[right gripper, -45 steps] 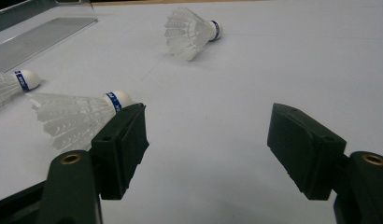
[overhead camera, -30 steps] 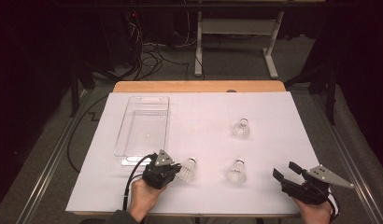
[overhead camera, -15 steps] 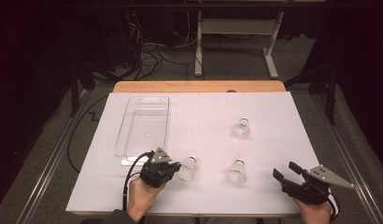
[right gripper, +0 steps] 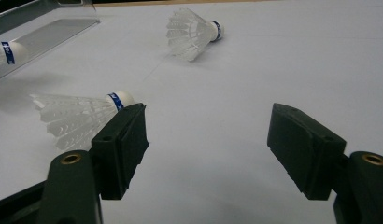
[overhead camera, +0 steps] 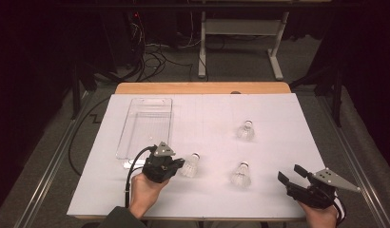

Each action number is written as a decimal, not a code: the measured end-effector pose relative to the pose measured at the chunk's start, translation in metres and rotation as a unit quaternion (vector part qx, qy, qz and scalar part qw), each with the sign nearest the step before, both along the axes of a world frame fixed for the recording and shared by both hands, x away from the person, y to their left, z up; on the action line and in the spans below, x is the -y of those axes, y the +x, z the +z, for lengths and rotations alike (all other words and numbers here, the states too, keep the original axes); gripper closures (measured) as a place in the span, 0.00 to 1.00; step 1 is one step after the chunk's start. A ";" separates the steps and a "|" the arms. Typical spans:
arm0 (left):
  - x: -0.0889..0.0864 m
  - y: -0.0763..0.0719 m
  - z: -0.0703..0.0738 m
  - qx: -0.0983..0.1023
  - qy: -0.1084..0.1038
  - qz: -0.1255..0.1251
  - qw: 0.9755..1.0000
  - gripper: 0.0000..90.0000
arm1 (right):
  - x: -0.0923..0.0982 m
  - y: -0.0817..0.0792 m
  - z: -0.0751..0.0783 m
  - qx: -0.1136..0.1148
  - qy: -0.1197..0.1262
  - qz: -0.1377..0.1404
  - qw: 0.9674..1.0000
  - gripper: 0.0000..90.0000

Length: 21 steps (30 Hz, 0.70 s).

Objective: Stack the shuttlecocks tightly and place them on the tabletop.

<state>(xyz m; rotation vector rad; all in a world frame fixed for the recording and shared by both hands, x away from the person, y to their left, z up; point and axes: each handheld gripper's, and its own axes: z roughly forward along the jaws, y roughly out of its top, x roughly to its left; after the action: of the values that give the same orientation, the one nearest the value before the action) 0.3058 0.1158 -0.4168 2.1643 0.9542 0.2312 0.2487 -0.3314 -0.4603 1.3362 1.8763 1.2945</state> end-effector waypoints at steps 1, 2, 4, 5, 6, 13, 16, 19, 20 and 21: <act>0.000 0.001 0.001 -0.001 -0.001 0.000 1.000 0.99 | 0.000 0.000 0.000 -0.001 0.000 0.000 1.000 0.32; 0.001 0.002 0.003 -0.001 -0.002 0.001 1.000 0.99 | 0.000 0.000 0.000 -0.001 0.000 0.000 1.000 0.32; 0.002 0.005 0.006 -0.003 0.001 -0.002 1.000 0.99 | 0.000 0.000 0.000 0.000 0.000 0.000 1.000 0.32; 0.003 0.006 0.007 -0.003 0.002 -0.002 1.000 0.99 | 0.000 0.000 0.000 0.000 0.000 0.000 1.000 0.32; 0.004 0.007 0.009 -0.004 0.003 -0.002 1.000 0.99 | 0.000 0.000 0.000 0.000 0.000 0.000 1.000 0.32; 0.006 0.020 0.020 -0.011 0.003 -0.002 1.000 0.99 | 0.000 0.000 0.000 -0.001 0.001 -0.001 1.000 0.32; 0.007 0.026 0.023 -0.015 0.004 -0.002 1.000 0.99 | 0.001 0.000 0.000 -0.001 0.001 -0.001 1.000 0.32; 0.009 0.031 0.025 -0.020 0.006 0.001 1.000 0.99 | 0.001 0.000 0.000 -0.002 0.001 -0.001 1.000 0.32; 0.010 0.033 0.025 -0.021 0.008 0.002 1.000 0.99 | 0.001 0.000 0.000 -0.002 0.001 -0.001 1.000 0.32; 0.011 0.034 0.025 -0.022 0.009 0.003 1.000 0.99 | 0.001 0.000 0.000 -0.001 0.002 -0.001 1.000 0.32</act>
<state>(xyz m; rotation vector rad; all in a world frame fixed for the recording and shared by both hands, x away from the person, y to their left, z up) 0.3399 0.1048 -0.3920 2.1921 0.9867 0.1971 0.2486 -0.3321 -0.4603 1.3415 1.8744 1.2966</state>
